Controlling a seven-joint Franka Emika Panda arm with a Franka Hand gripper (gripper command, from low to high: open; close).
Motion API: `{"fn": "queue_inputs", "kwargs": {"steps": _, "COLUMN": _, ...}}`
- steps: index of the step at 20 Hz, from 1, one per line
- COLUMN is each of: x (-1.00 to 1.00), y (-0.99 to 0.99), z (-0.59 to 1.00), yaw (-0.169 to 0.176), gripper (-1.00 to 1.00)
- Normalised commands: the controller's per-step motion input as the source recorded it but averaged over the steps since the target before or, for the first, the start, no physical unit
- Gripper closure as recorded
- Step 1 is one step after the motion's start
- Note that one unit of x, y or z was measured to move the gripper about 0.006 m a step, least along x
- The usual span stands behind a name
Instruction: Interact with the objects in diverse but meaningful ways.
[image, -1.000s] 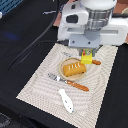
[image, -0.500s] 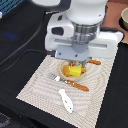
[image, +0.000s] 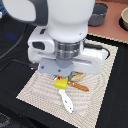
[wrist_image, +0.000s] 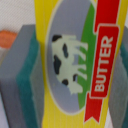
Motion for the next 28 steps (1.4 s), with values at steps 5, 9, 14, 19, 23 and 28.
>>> {"fn": "queue_inputs", "kwargs": {"steps": 5, "x": -0.49, "y": -0.29, "z": -0.18, "yaw": 0.182, "gripper": 1.00}}
{"fn": "queue_inputs", "kwargs": {"steps": 9, "x": -0.56, "y": -0.28, "z": -0.24, "yaw": 0.154, "gripper": 1.00}}
{"fn": "queue_inputs", "kwargs": {"steps": 14, "x": -0.69, "y": -0.29, "z": -0.37, "yaw": 0.119, "gripper": 1.00}}
{"fn": "queue_inputs", "kwargs": {"steps": 19, "x": -0.83, "y": -0.23, "z": -0.40, "yaw": 0.096, "gripper": 1.00}}
{"fn": "queue_inputs", "kwargs": {"steps": 23, "x": -0.80, "y": -0.26, "z": -0.30, "yaw": 0.074, "gripper": 1.00}}
{"fn": "queue_inputs", "kwargs": {"steps": 28, "x": -0.36, "y": -0.05, "z": -0.01, "yaw": 0.075, "gripper": 1.00}}
